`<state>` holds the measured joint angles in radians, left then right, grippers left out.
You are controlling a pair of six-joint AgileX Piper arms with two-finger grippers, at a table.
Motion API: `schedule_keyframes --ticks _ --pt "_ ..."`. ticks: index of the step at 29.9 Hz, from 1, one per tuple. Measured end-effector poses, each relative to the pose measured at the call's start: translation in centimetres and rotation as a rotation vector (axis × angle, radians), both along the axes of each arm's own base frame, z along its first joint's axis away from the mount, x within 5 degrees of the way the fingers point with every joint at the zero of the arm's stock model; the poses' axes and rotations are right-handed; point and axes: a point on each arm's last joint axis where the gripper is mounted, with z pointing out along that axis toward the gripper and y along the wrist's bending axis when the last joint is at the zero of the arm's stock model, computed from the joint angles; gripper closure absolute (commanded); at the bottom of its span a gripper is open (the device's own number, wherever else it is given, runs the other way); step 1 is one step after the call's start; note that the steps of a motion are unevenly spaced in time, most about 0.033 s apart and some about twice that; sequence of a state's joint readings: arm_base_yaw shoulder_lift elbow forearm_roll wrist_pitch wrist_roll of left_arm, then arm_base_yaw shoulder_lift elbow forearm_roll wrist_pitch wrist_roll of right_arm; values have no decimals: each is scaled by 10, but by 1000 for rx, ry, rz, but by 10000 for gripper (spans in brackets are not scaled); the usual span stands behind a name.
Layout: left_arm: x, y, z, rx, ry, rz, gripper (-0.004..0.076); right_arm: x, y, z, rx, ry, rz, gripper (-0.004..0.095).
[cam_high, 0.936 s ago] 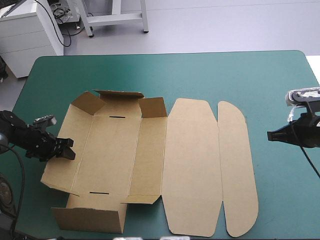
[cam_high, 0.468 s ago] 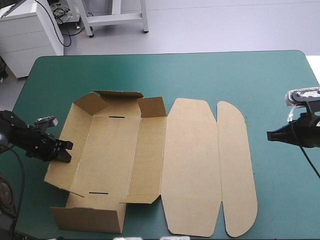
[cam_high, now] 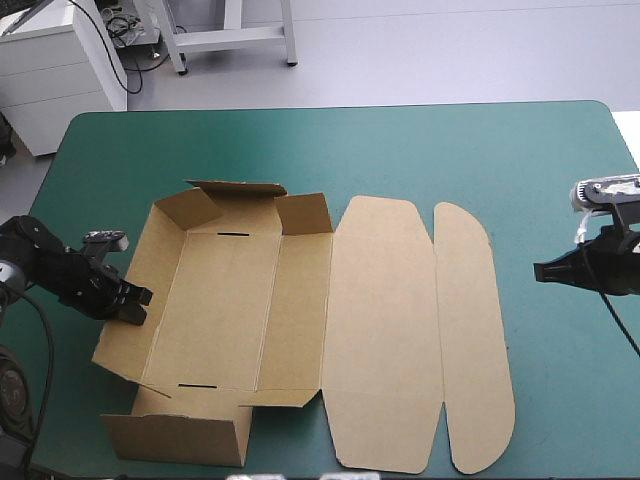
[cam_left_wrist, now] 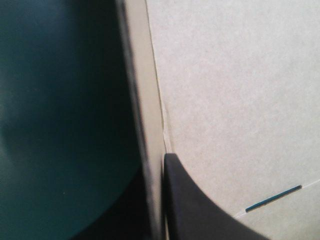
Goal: Fold the box
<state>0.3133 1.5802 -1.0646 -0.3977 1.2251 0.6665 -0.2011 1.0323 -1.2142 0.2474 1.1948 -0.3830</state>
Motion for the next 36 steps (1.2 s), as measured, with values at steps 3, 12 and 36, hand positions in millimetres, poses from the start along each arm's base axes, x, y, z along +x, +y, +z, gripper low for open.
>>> schedule_keyframes --ticks 3,12,36 --pt "2 -11 1 52 -12 -69 731 0 0 0 0 0 0 928" --pt "33 -63 14 237 -256 -306 731 0 0 0 0 0 0 928" --pt "81 -220 113 782 -1174 -991 731 0 0 0 1 6 2 928"
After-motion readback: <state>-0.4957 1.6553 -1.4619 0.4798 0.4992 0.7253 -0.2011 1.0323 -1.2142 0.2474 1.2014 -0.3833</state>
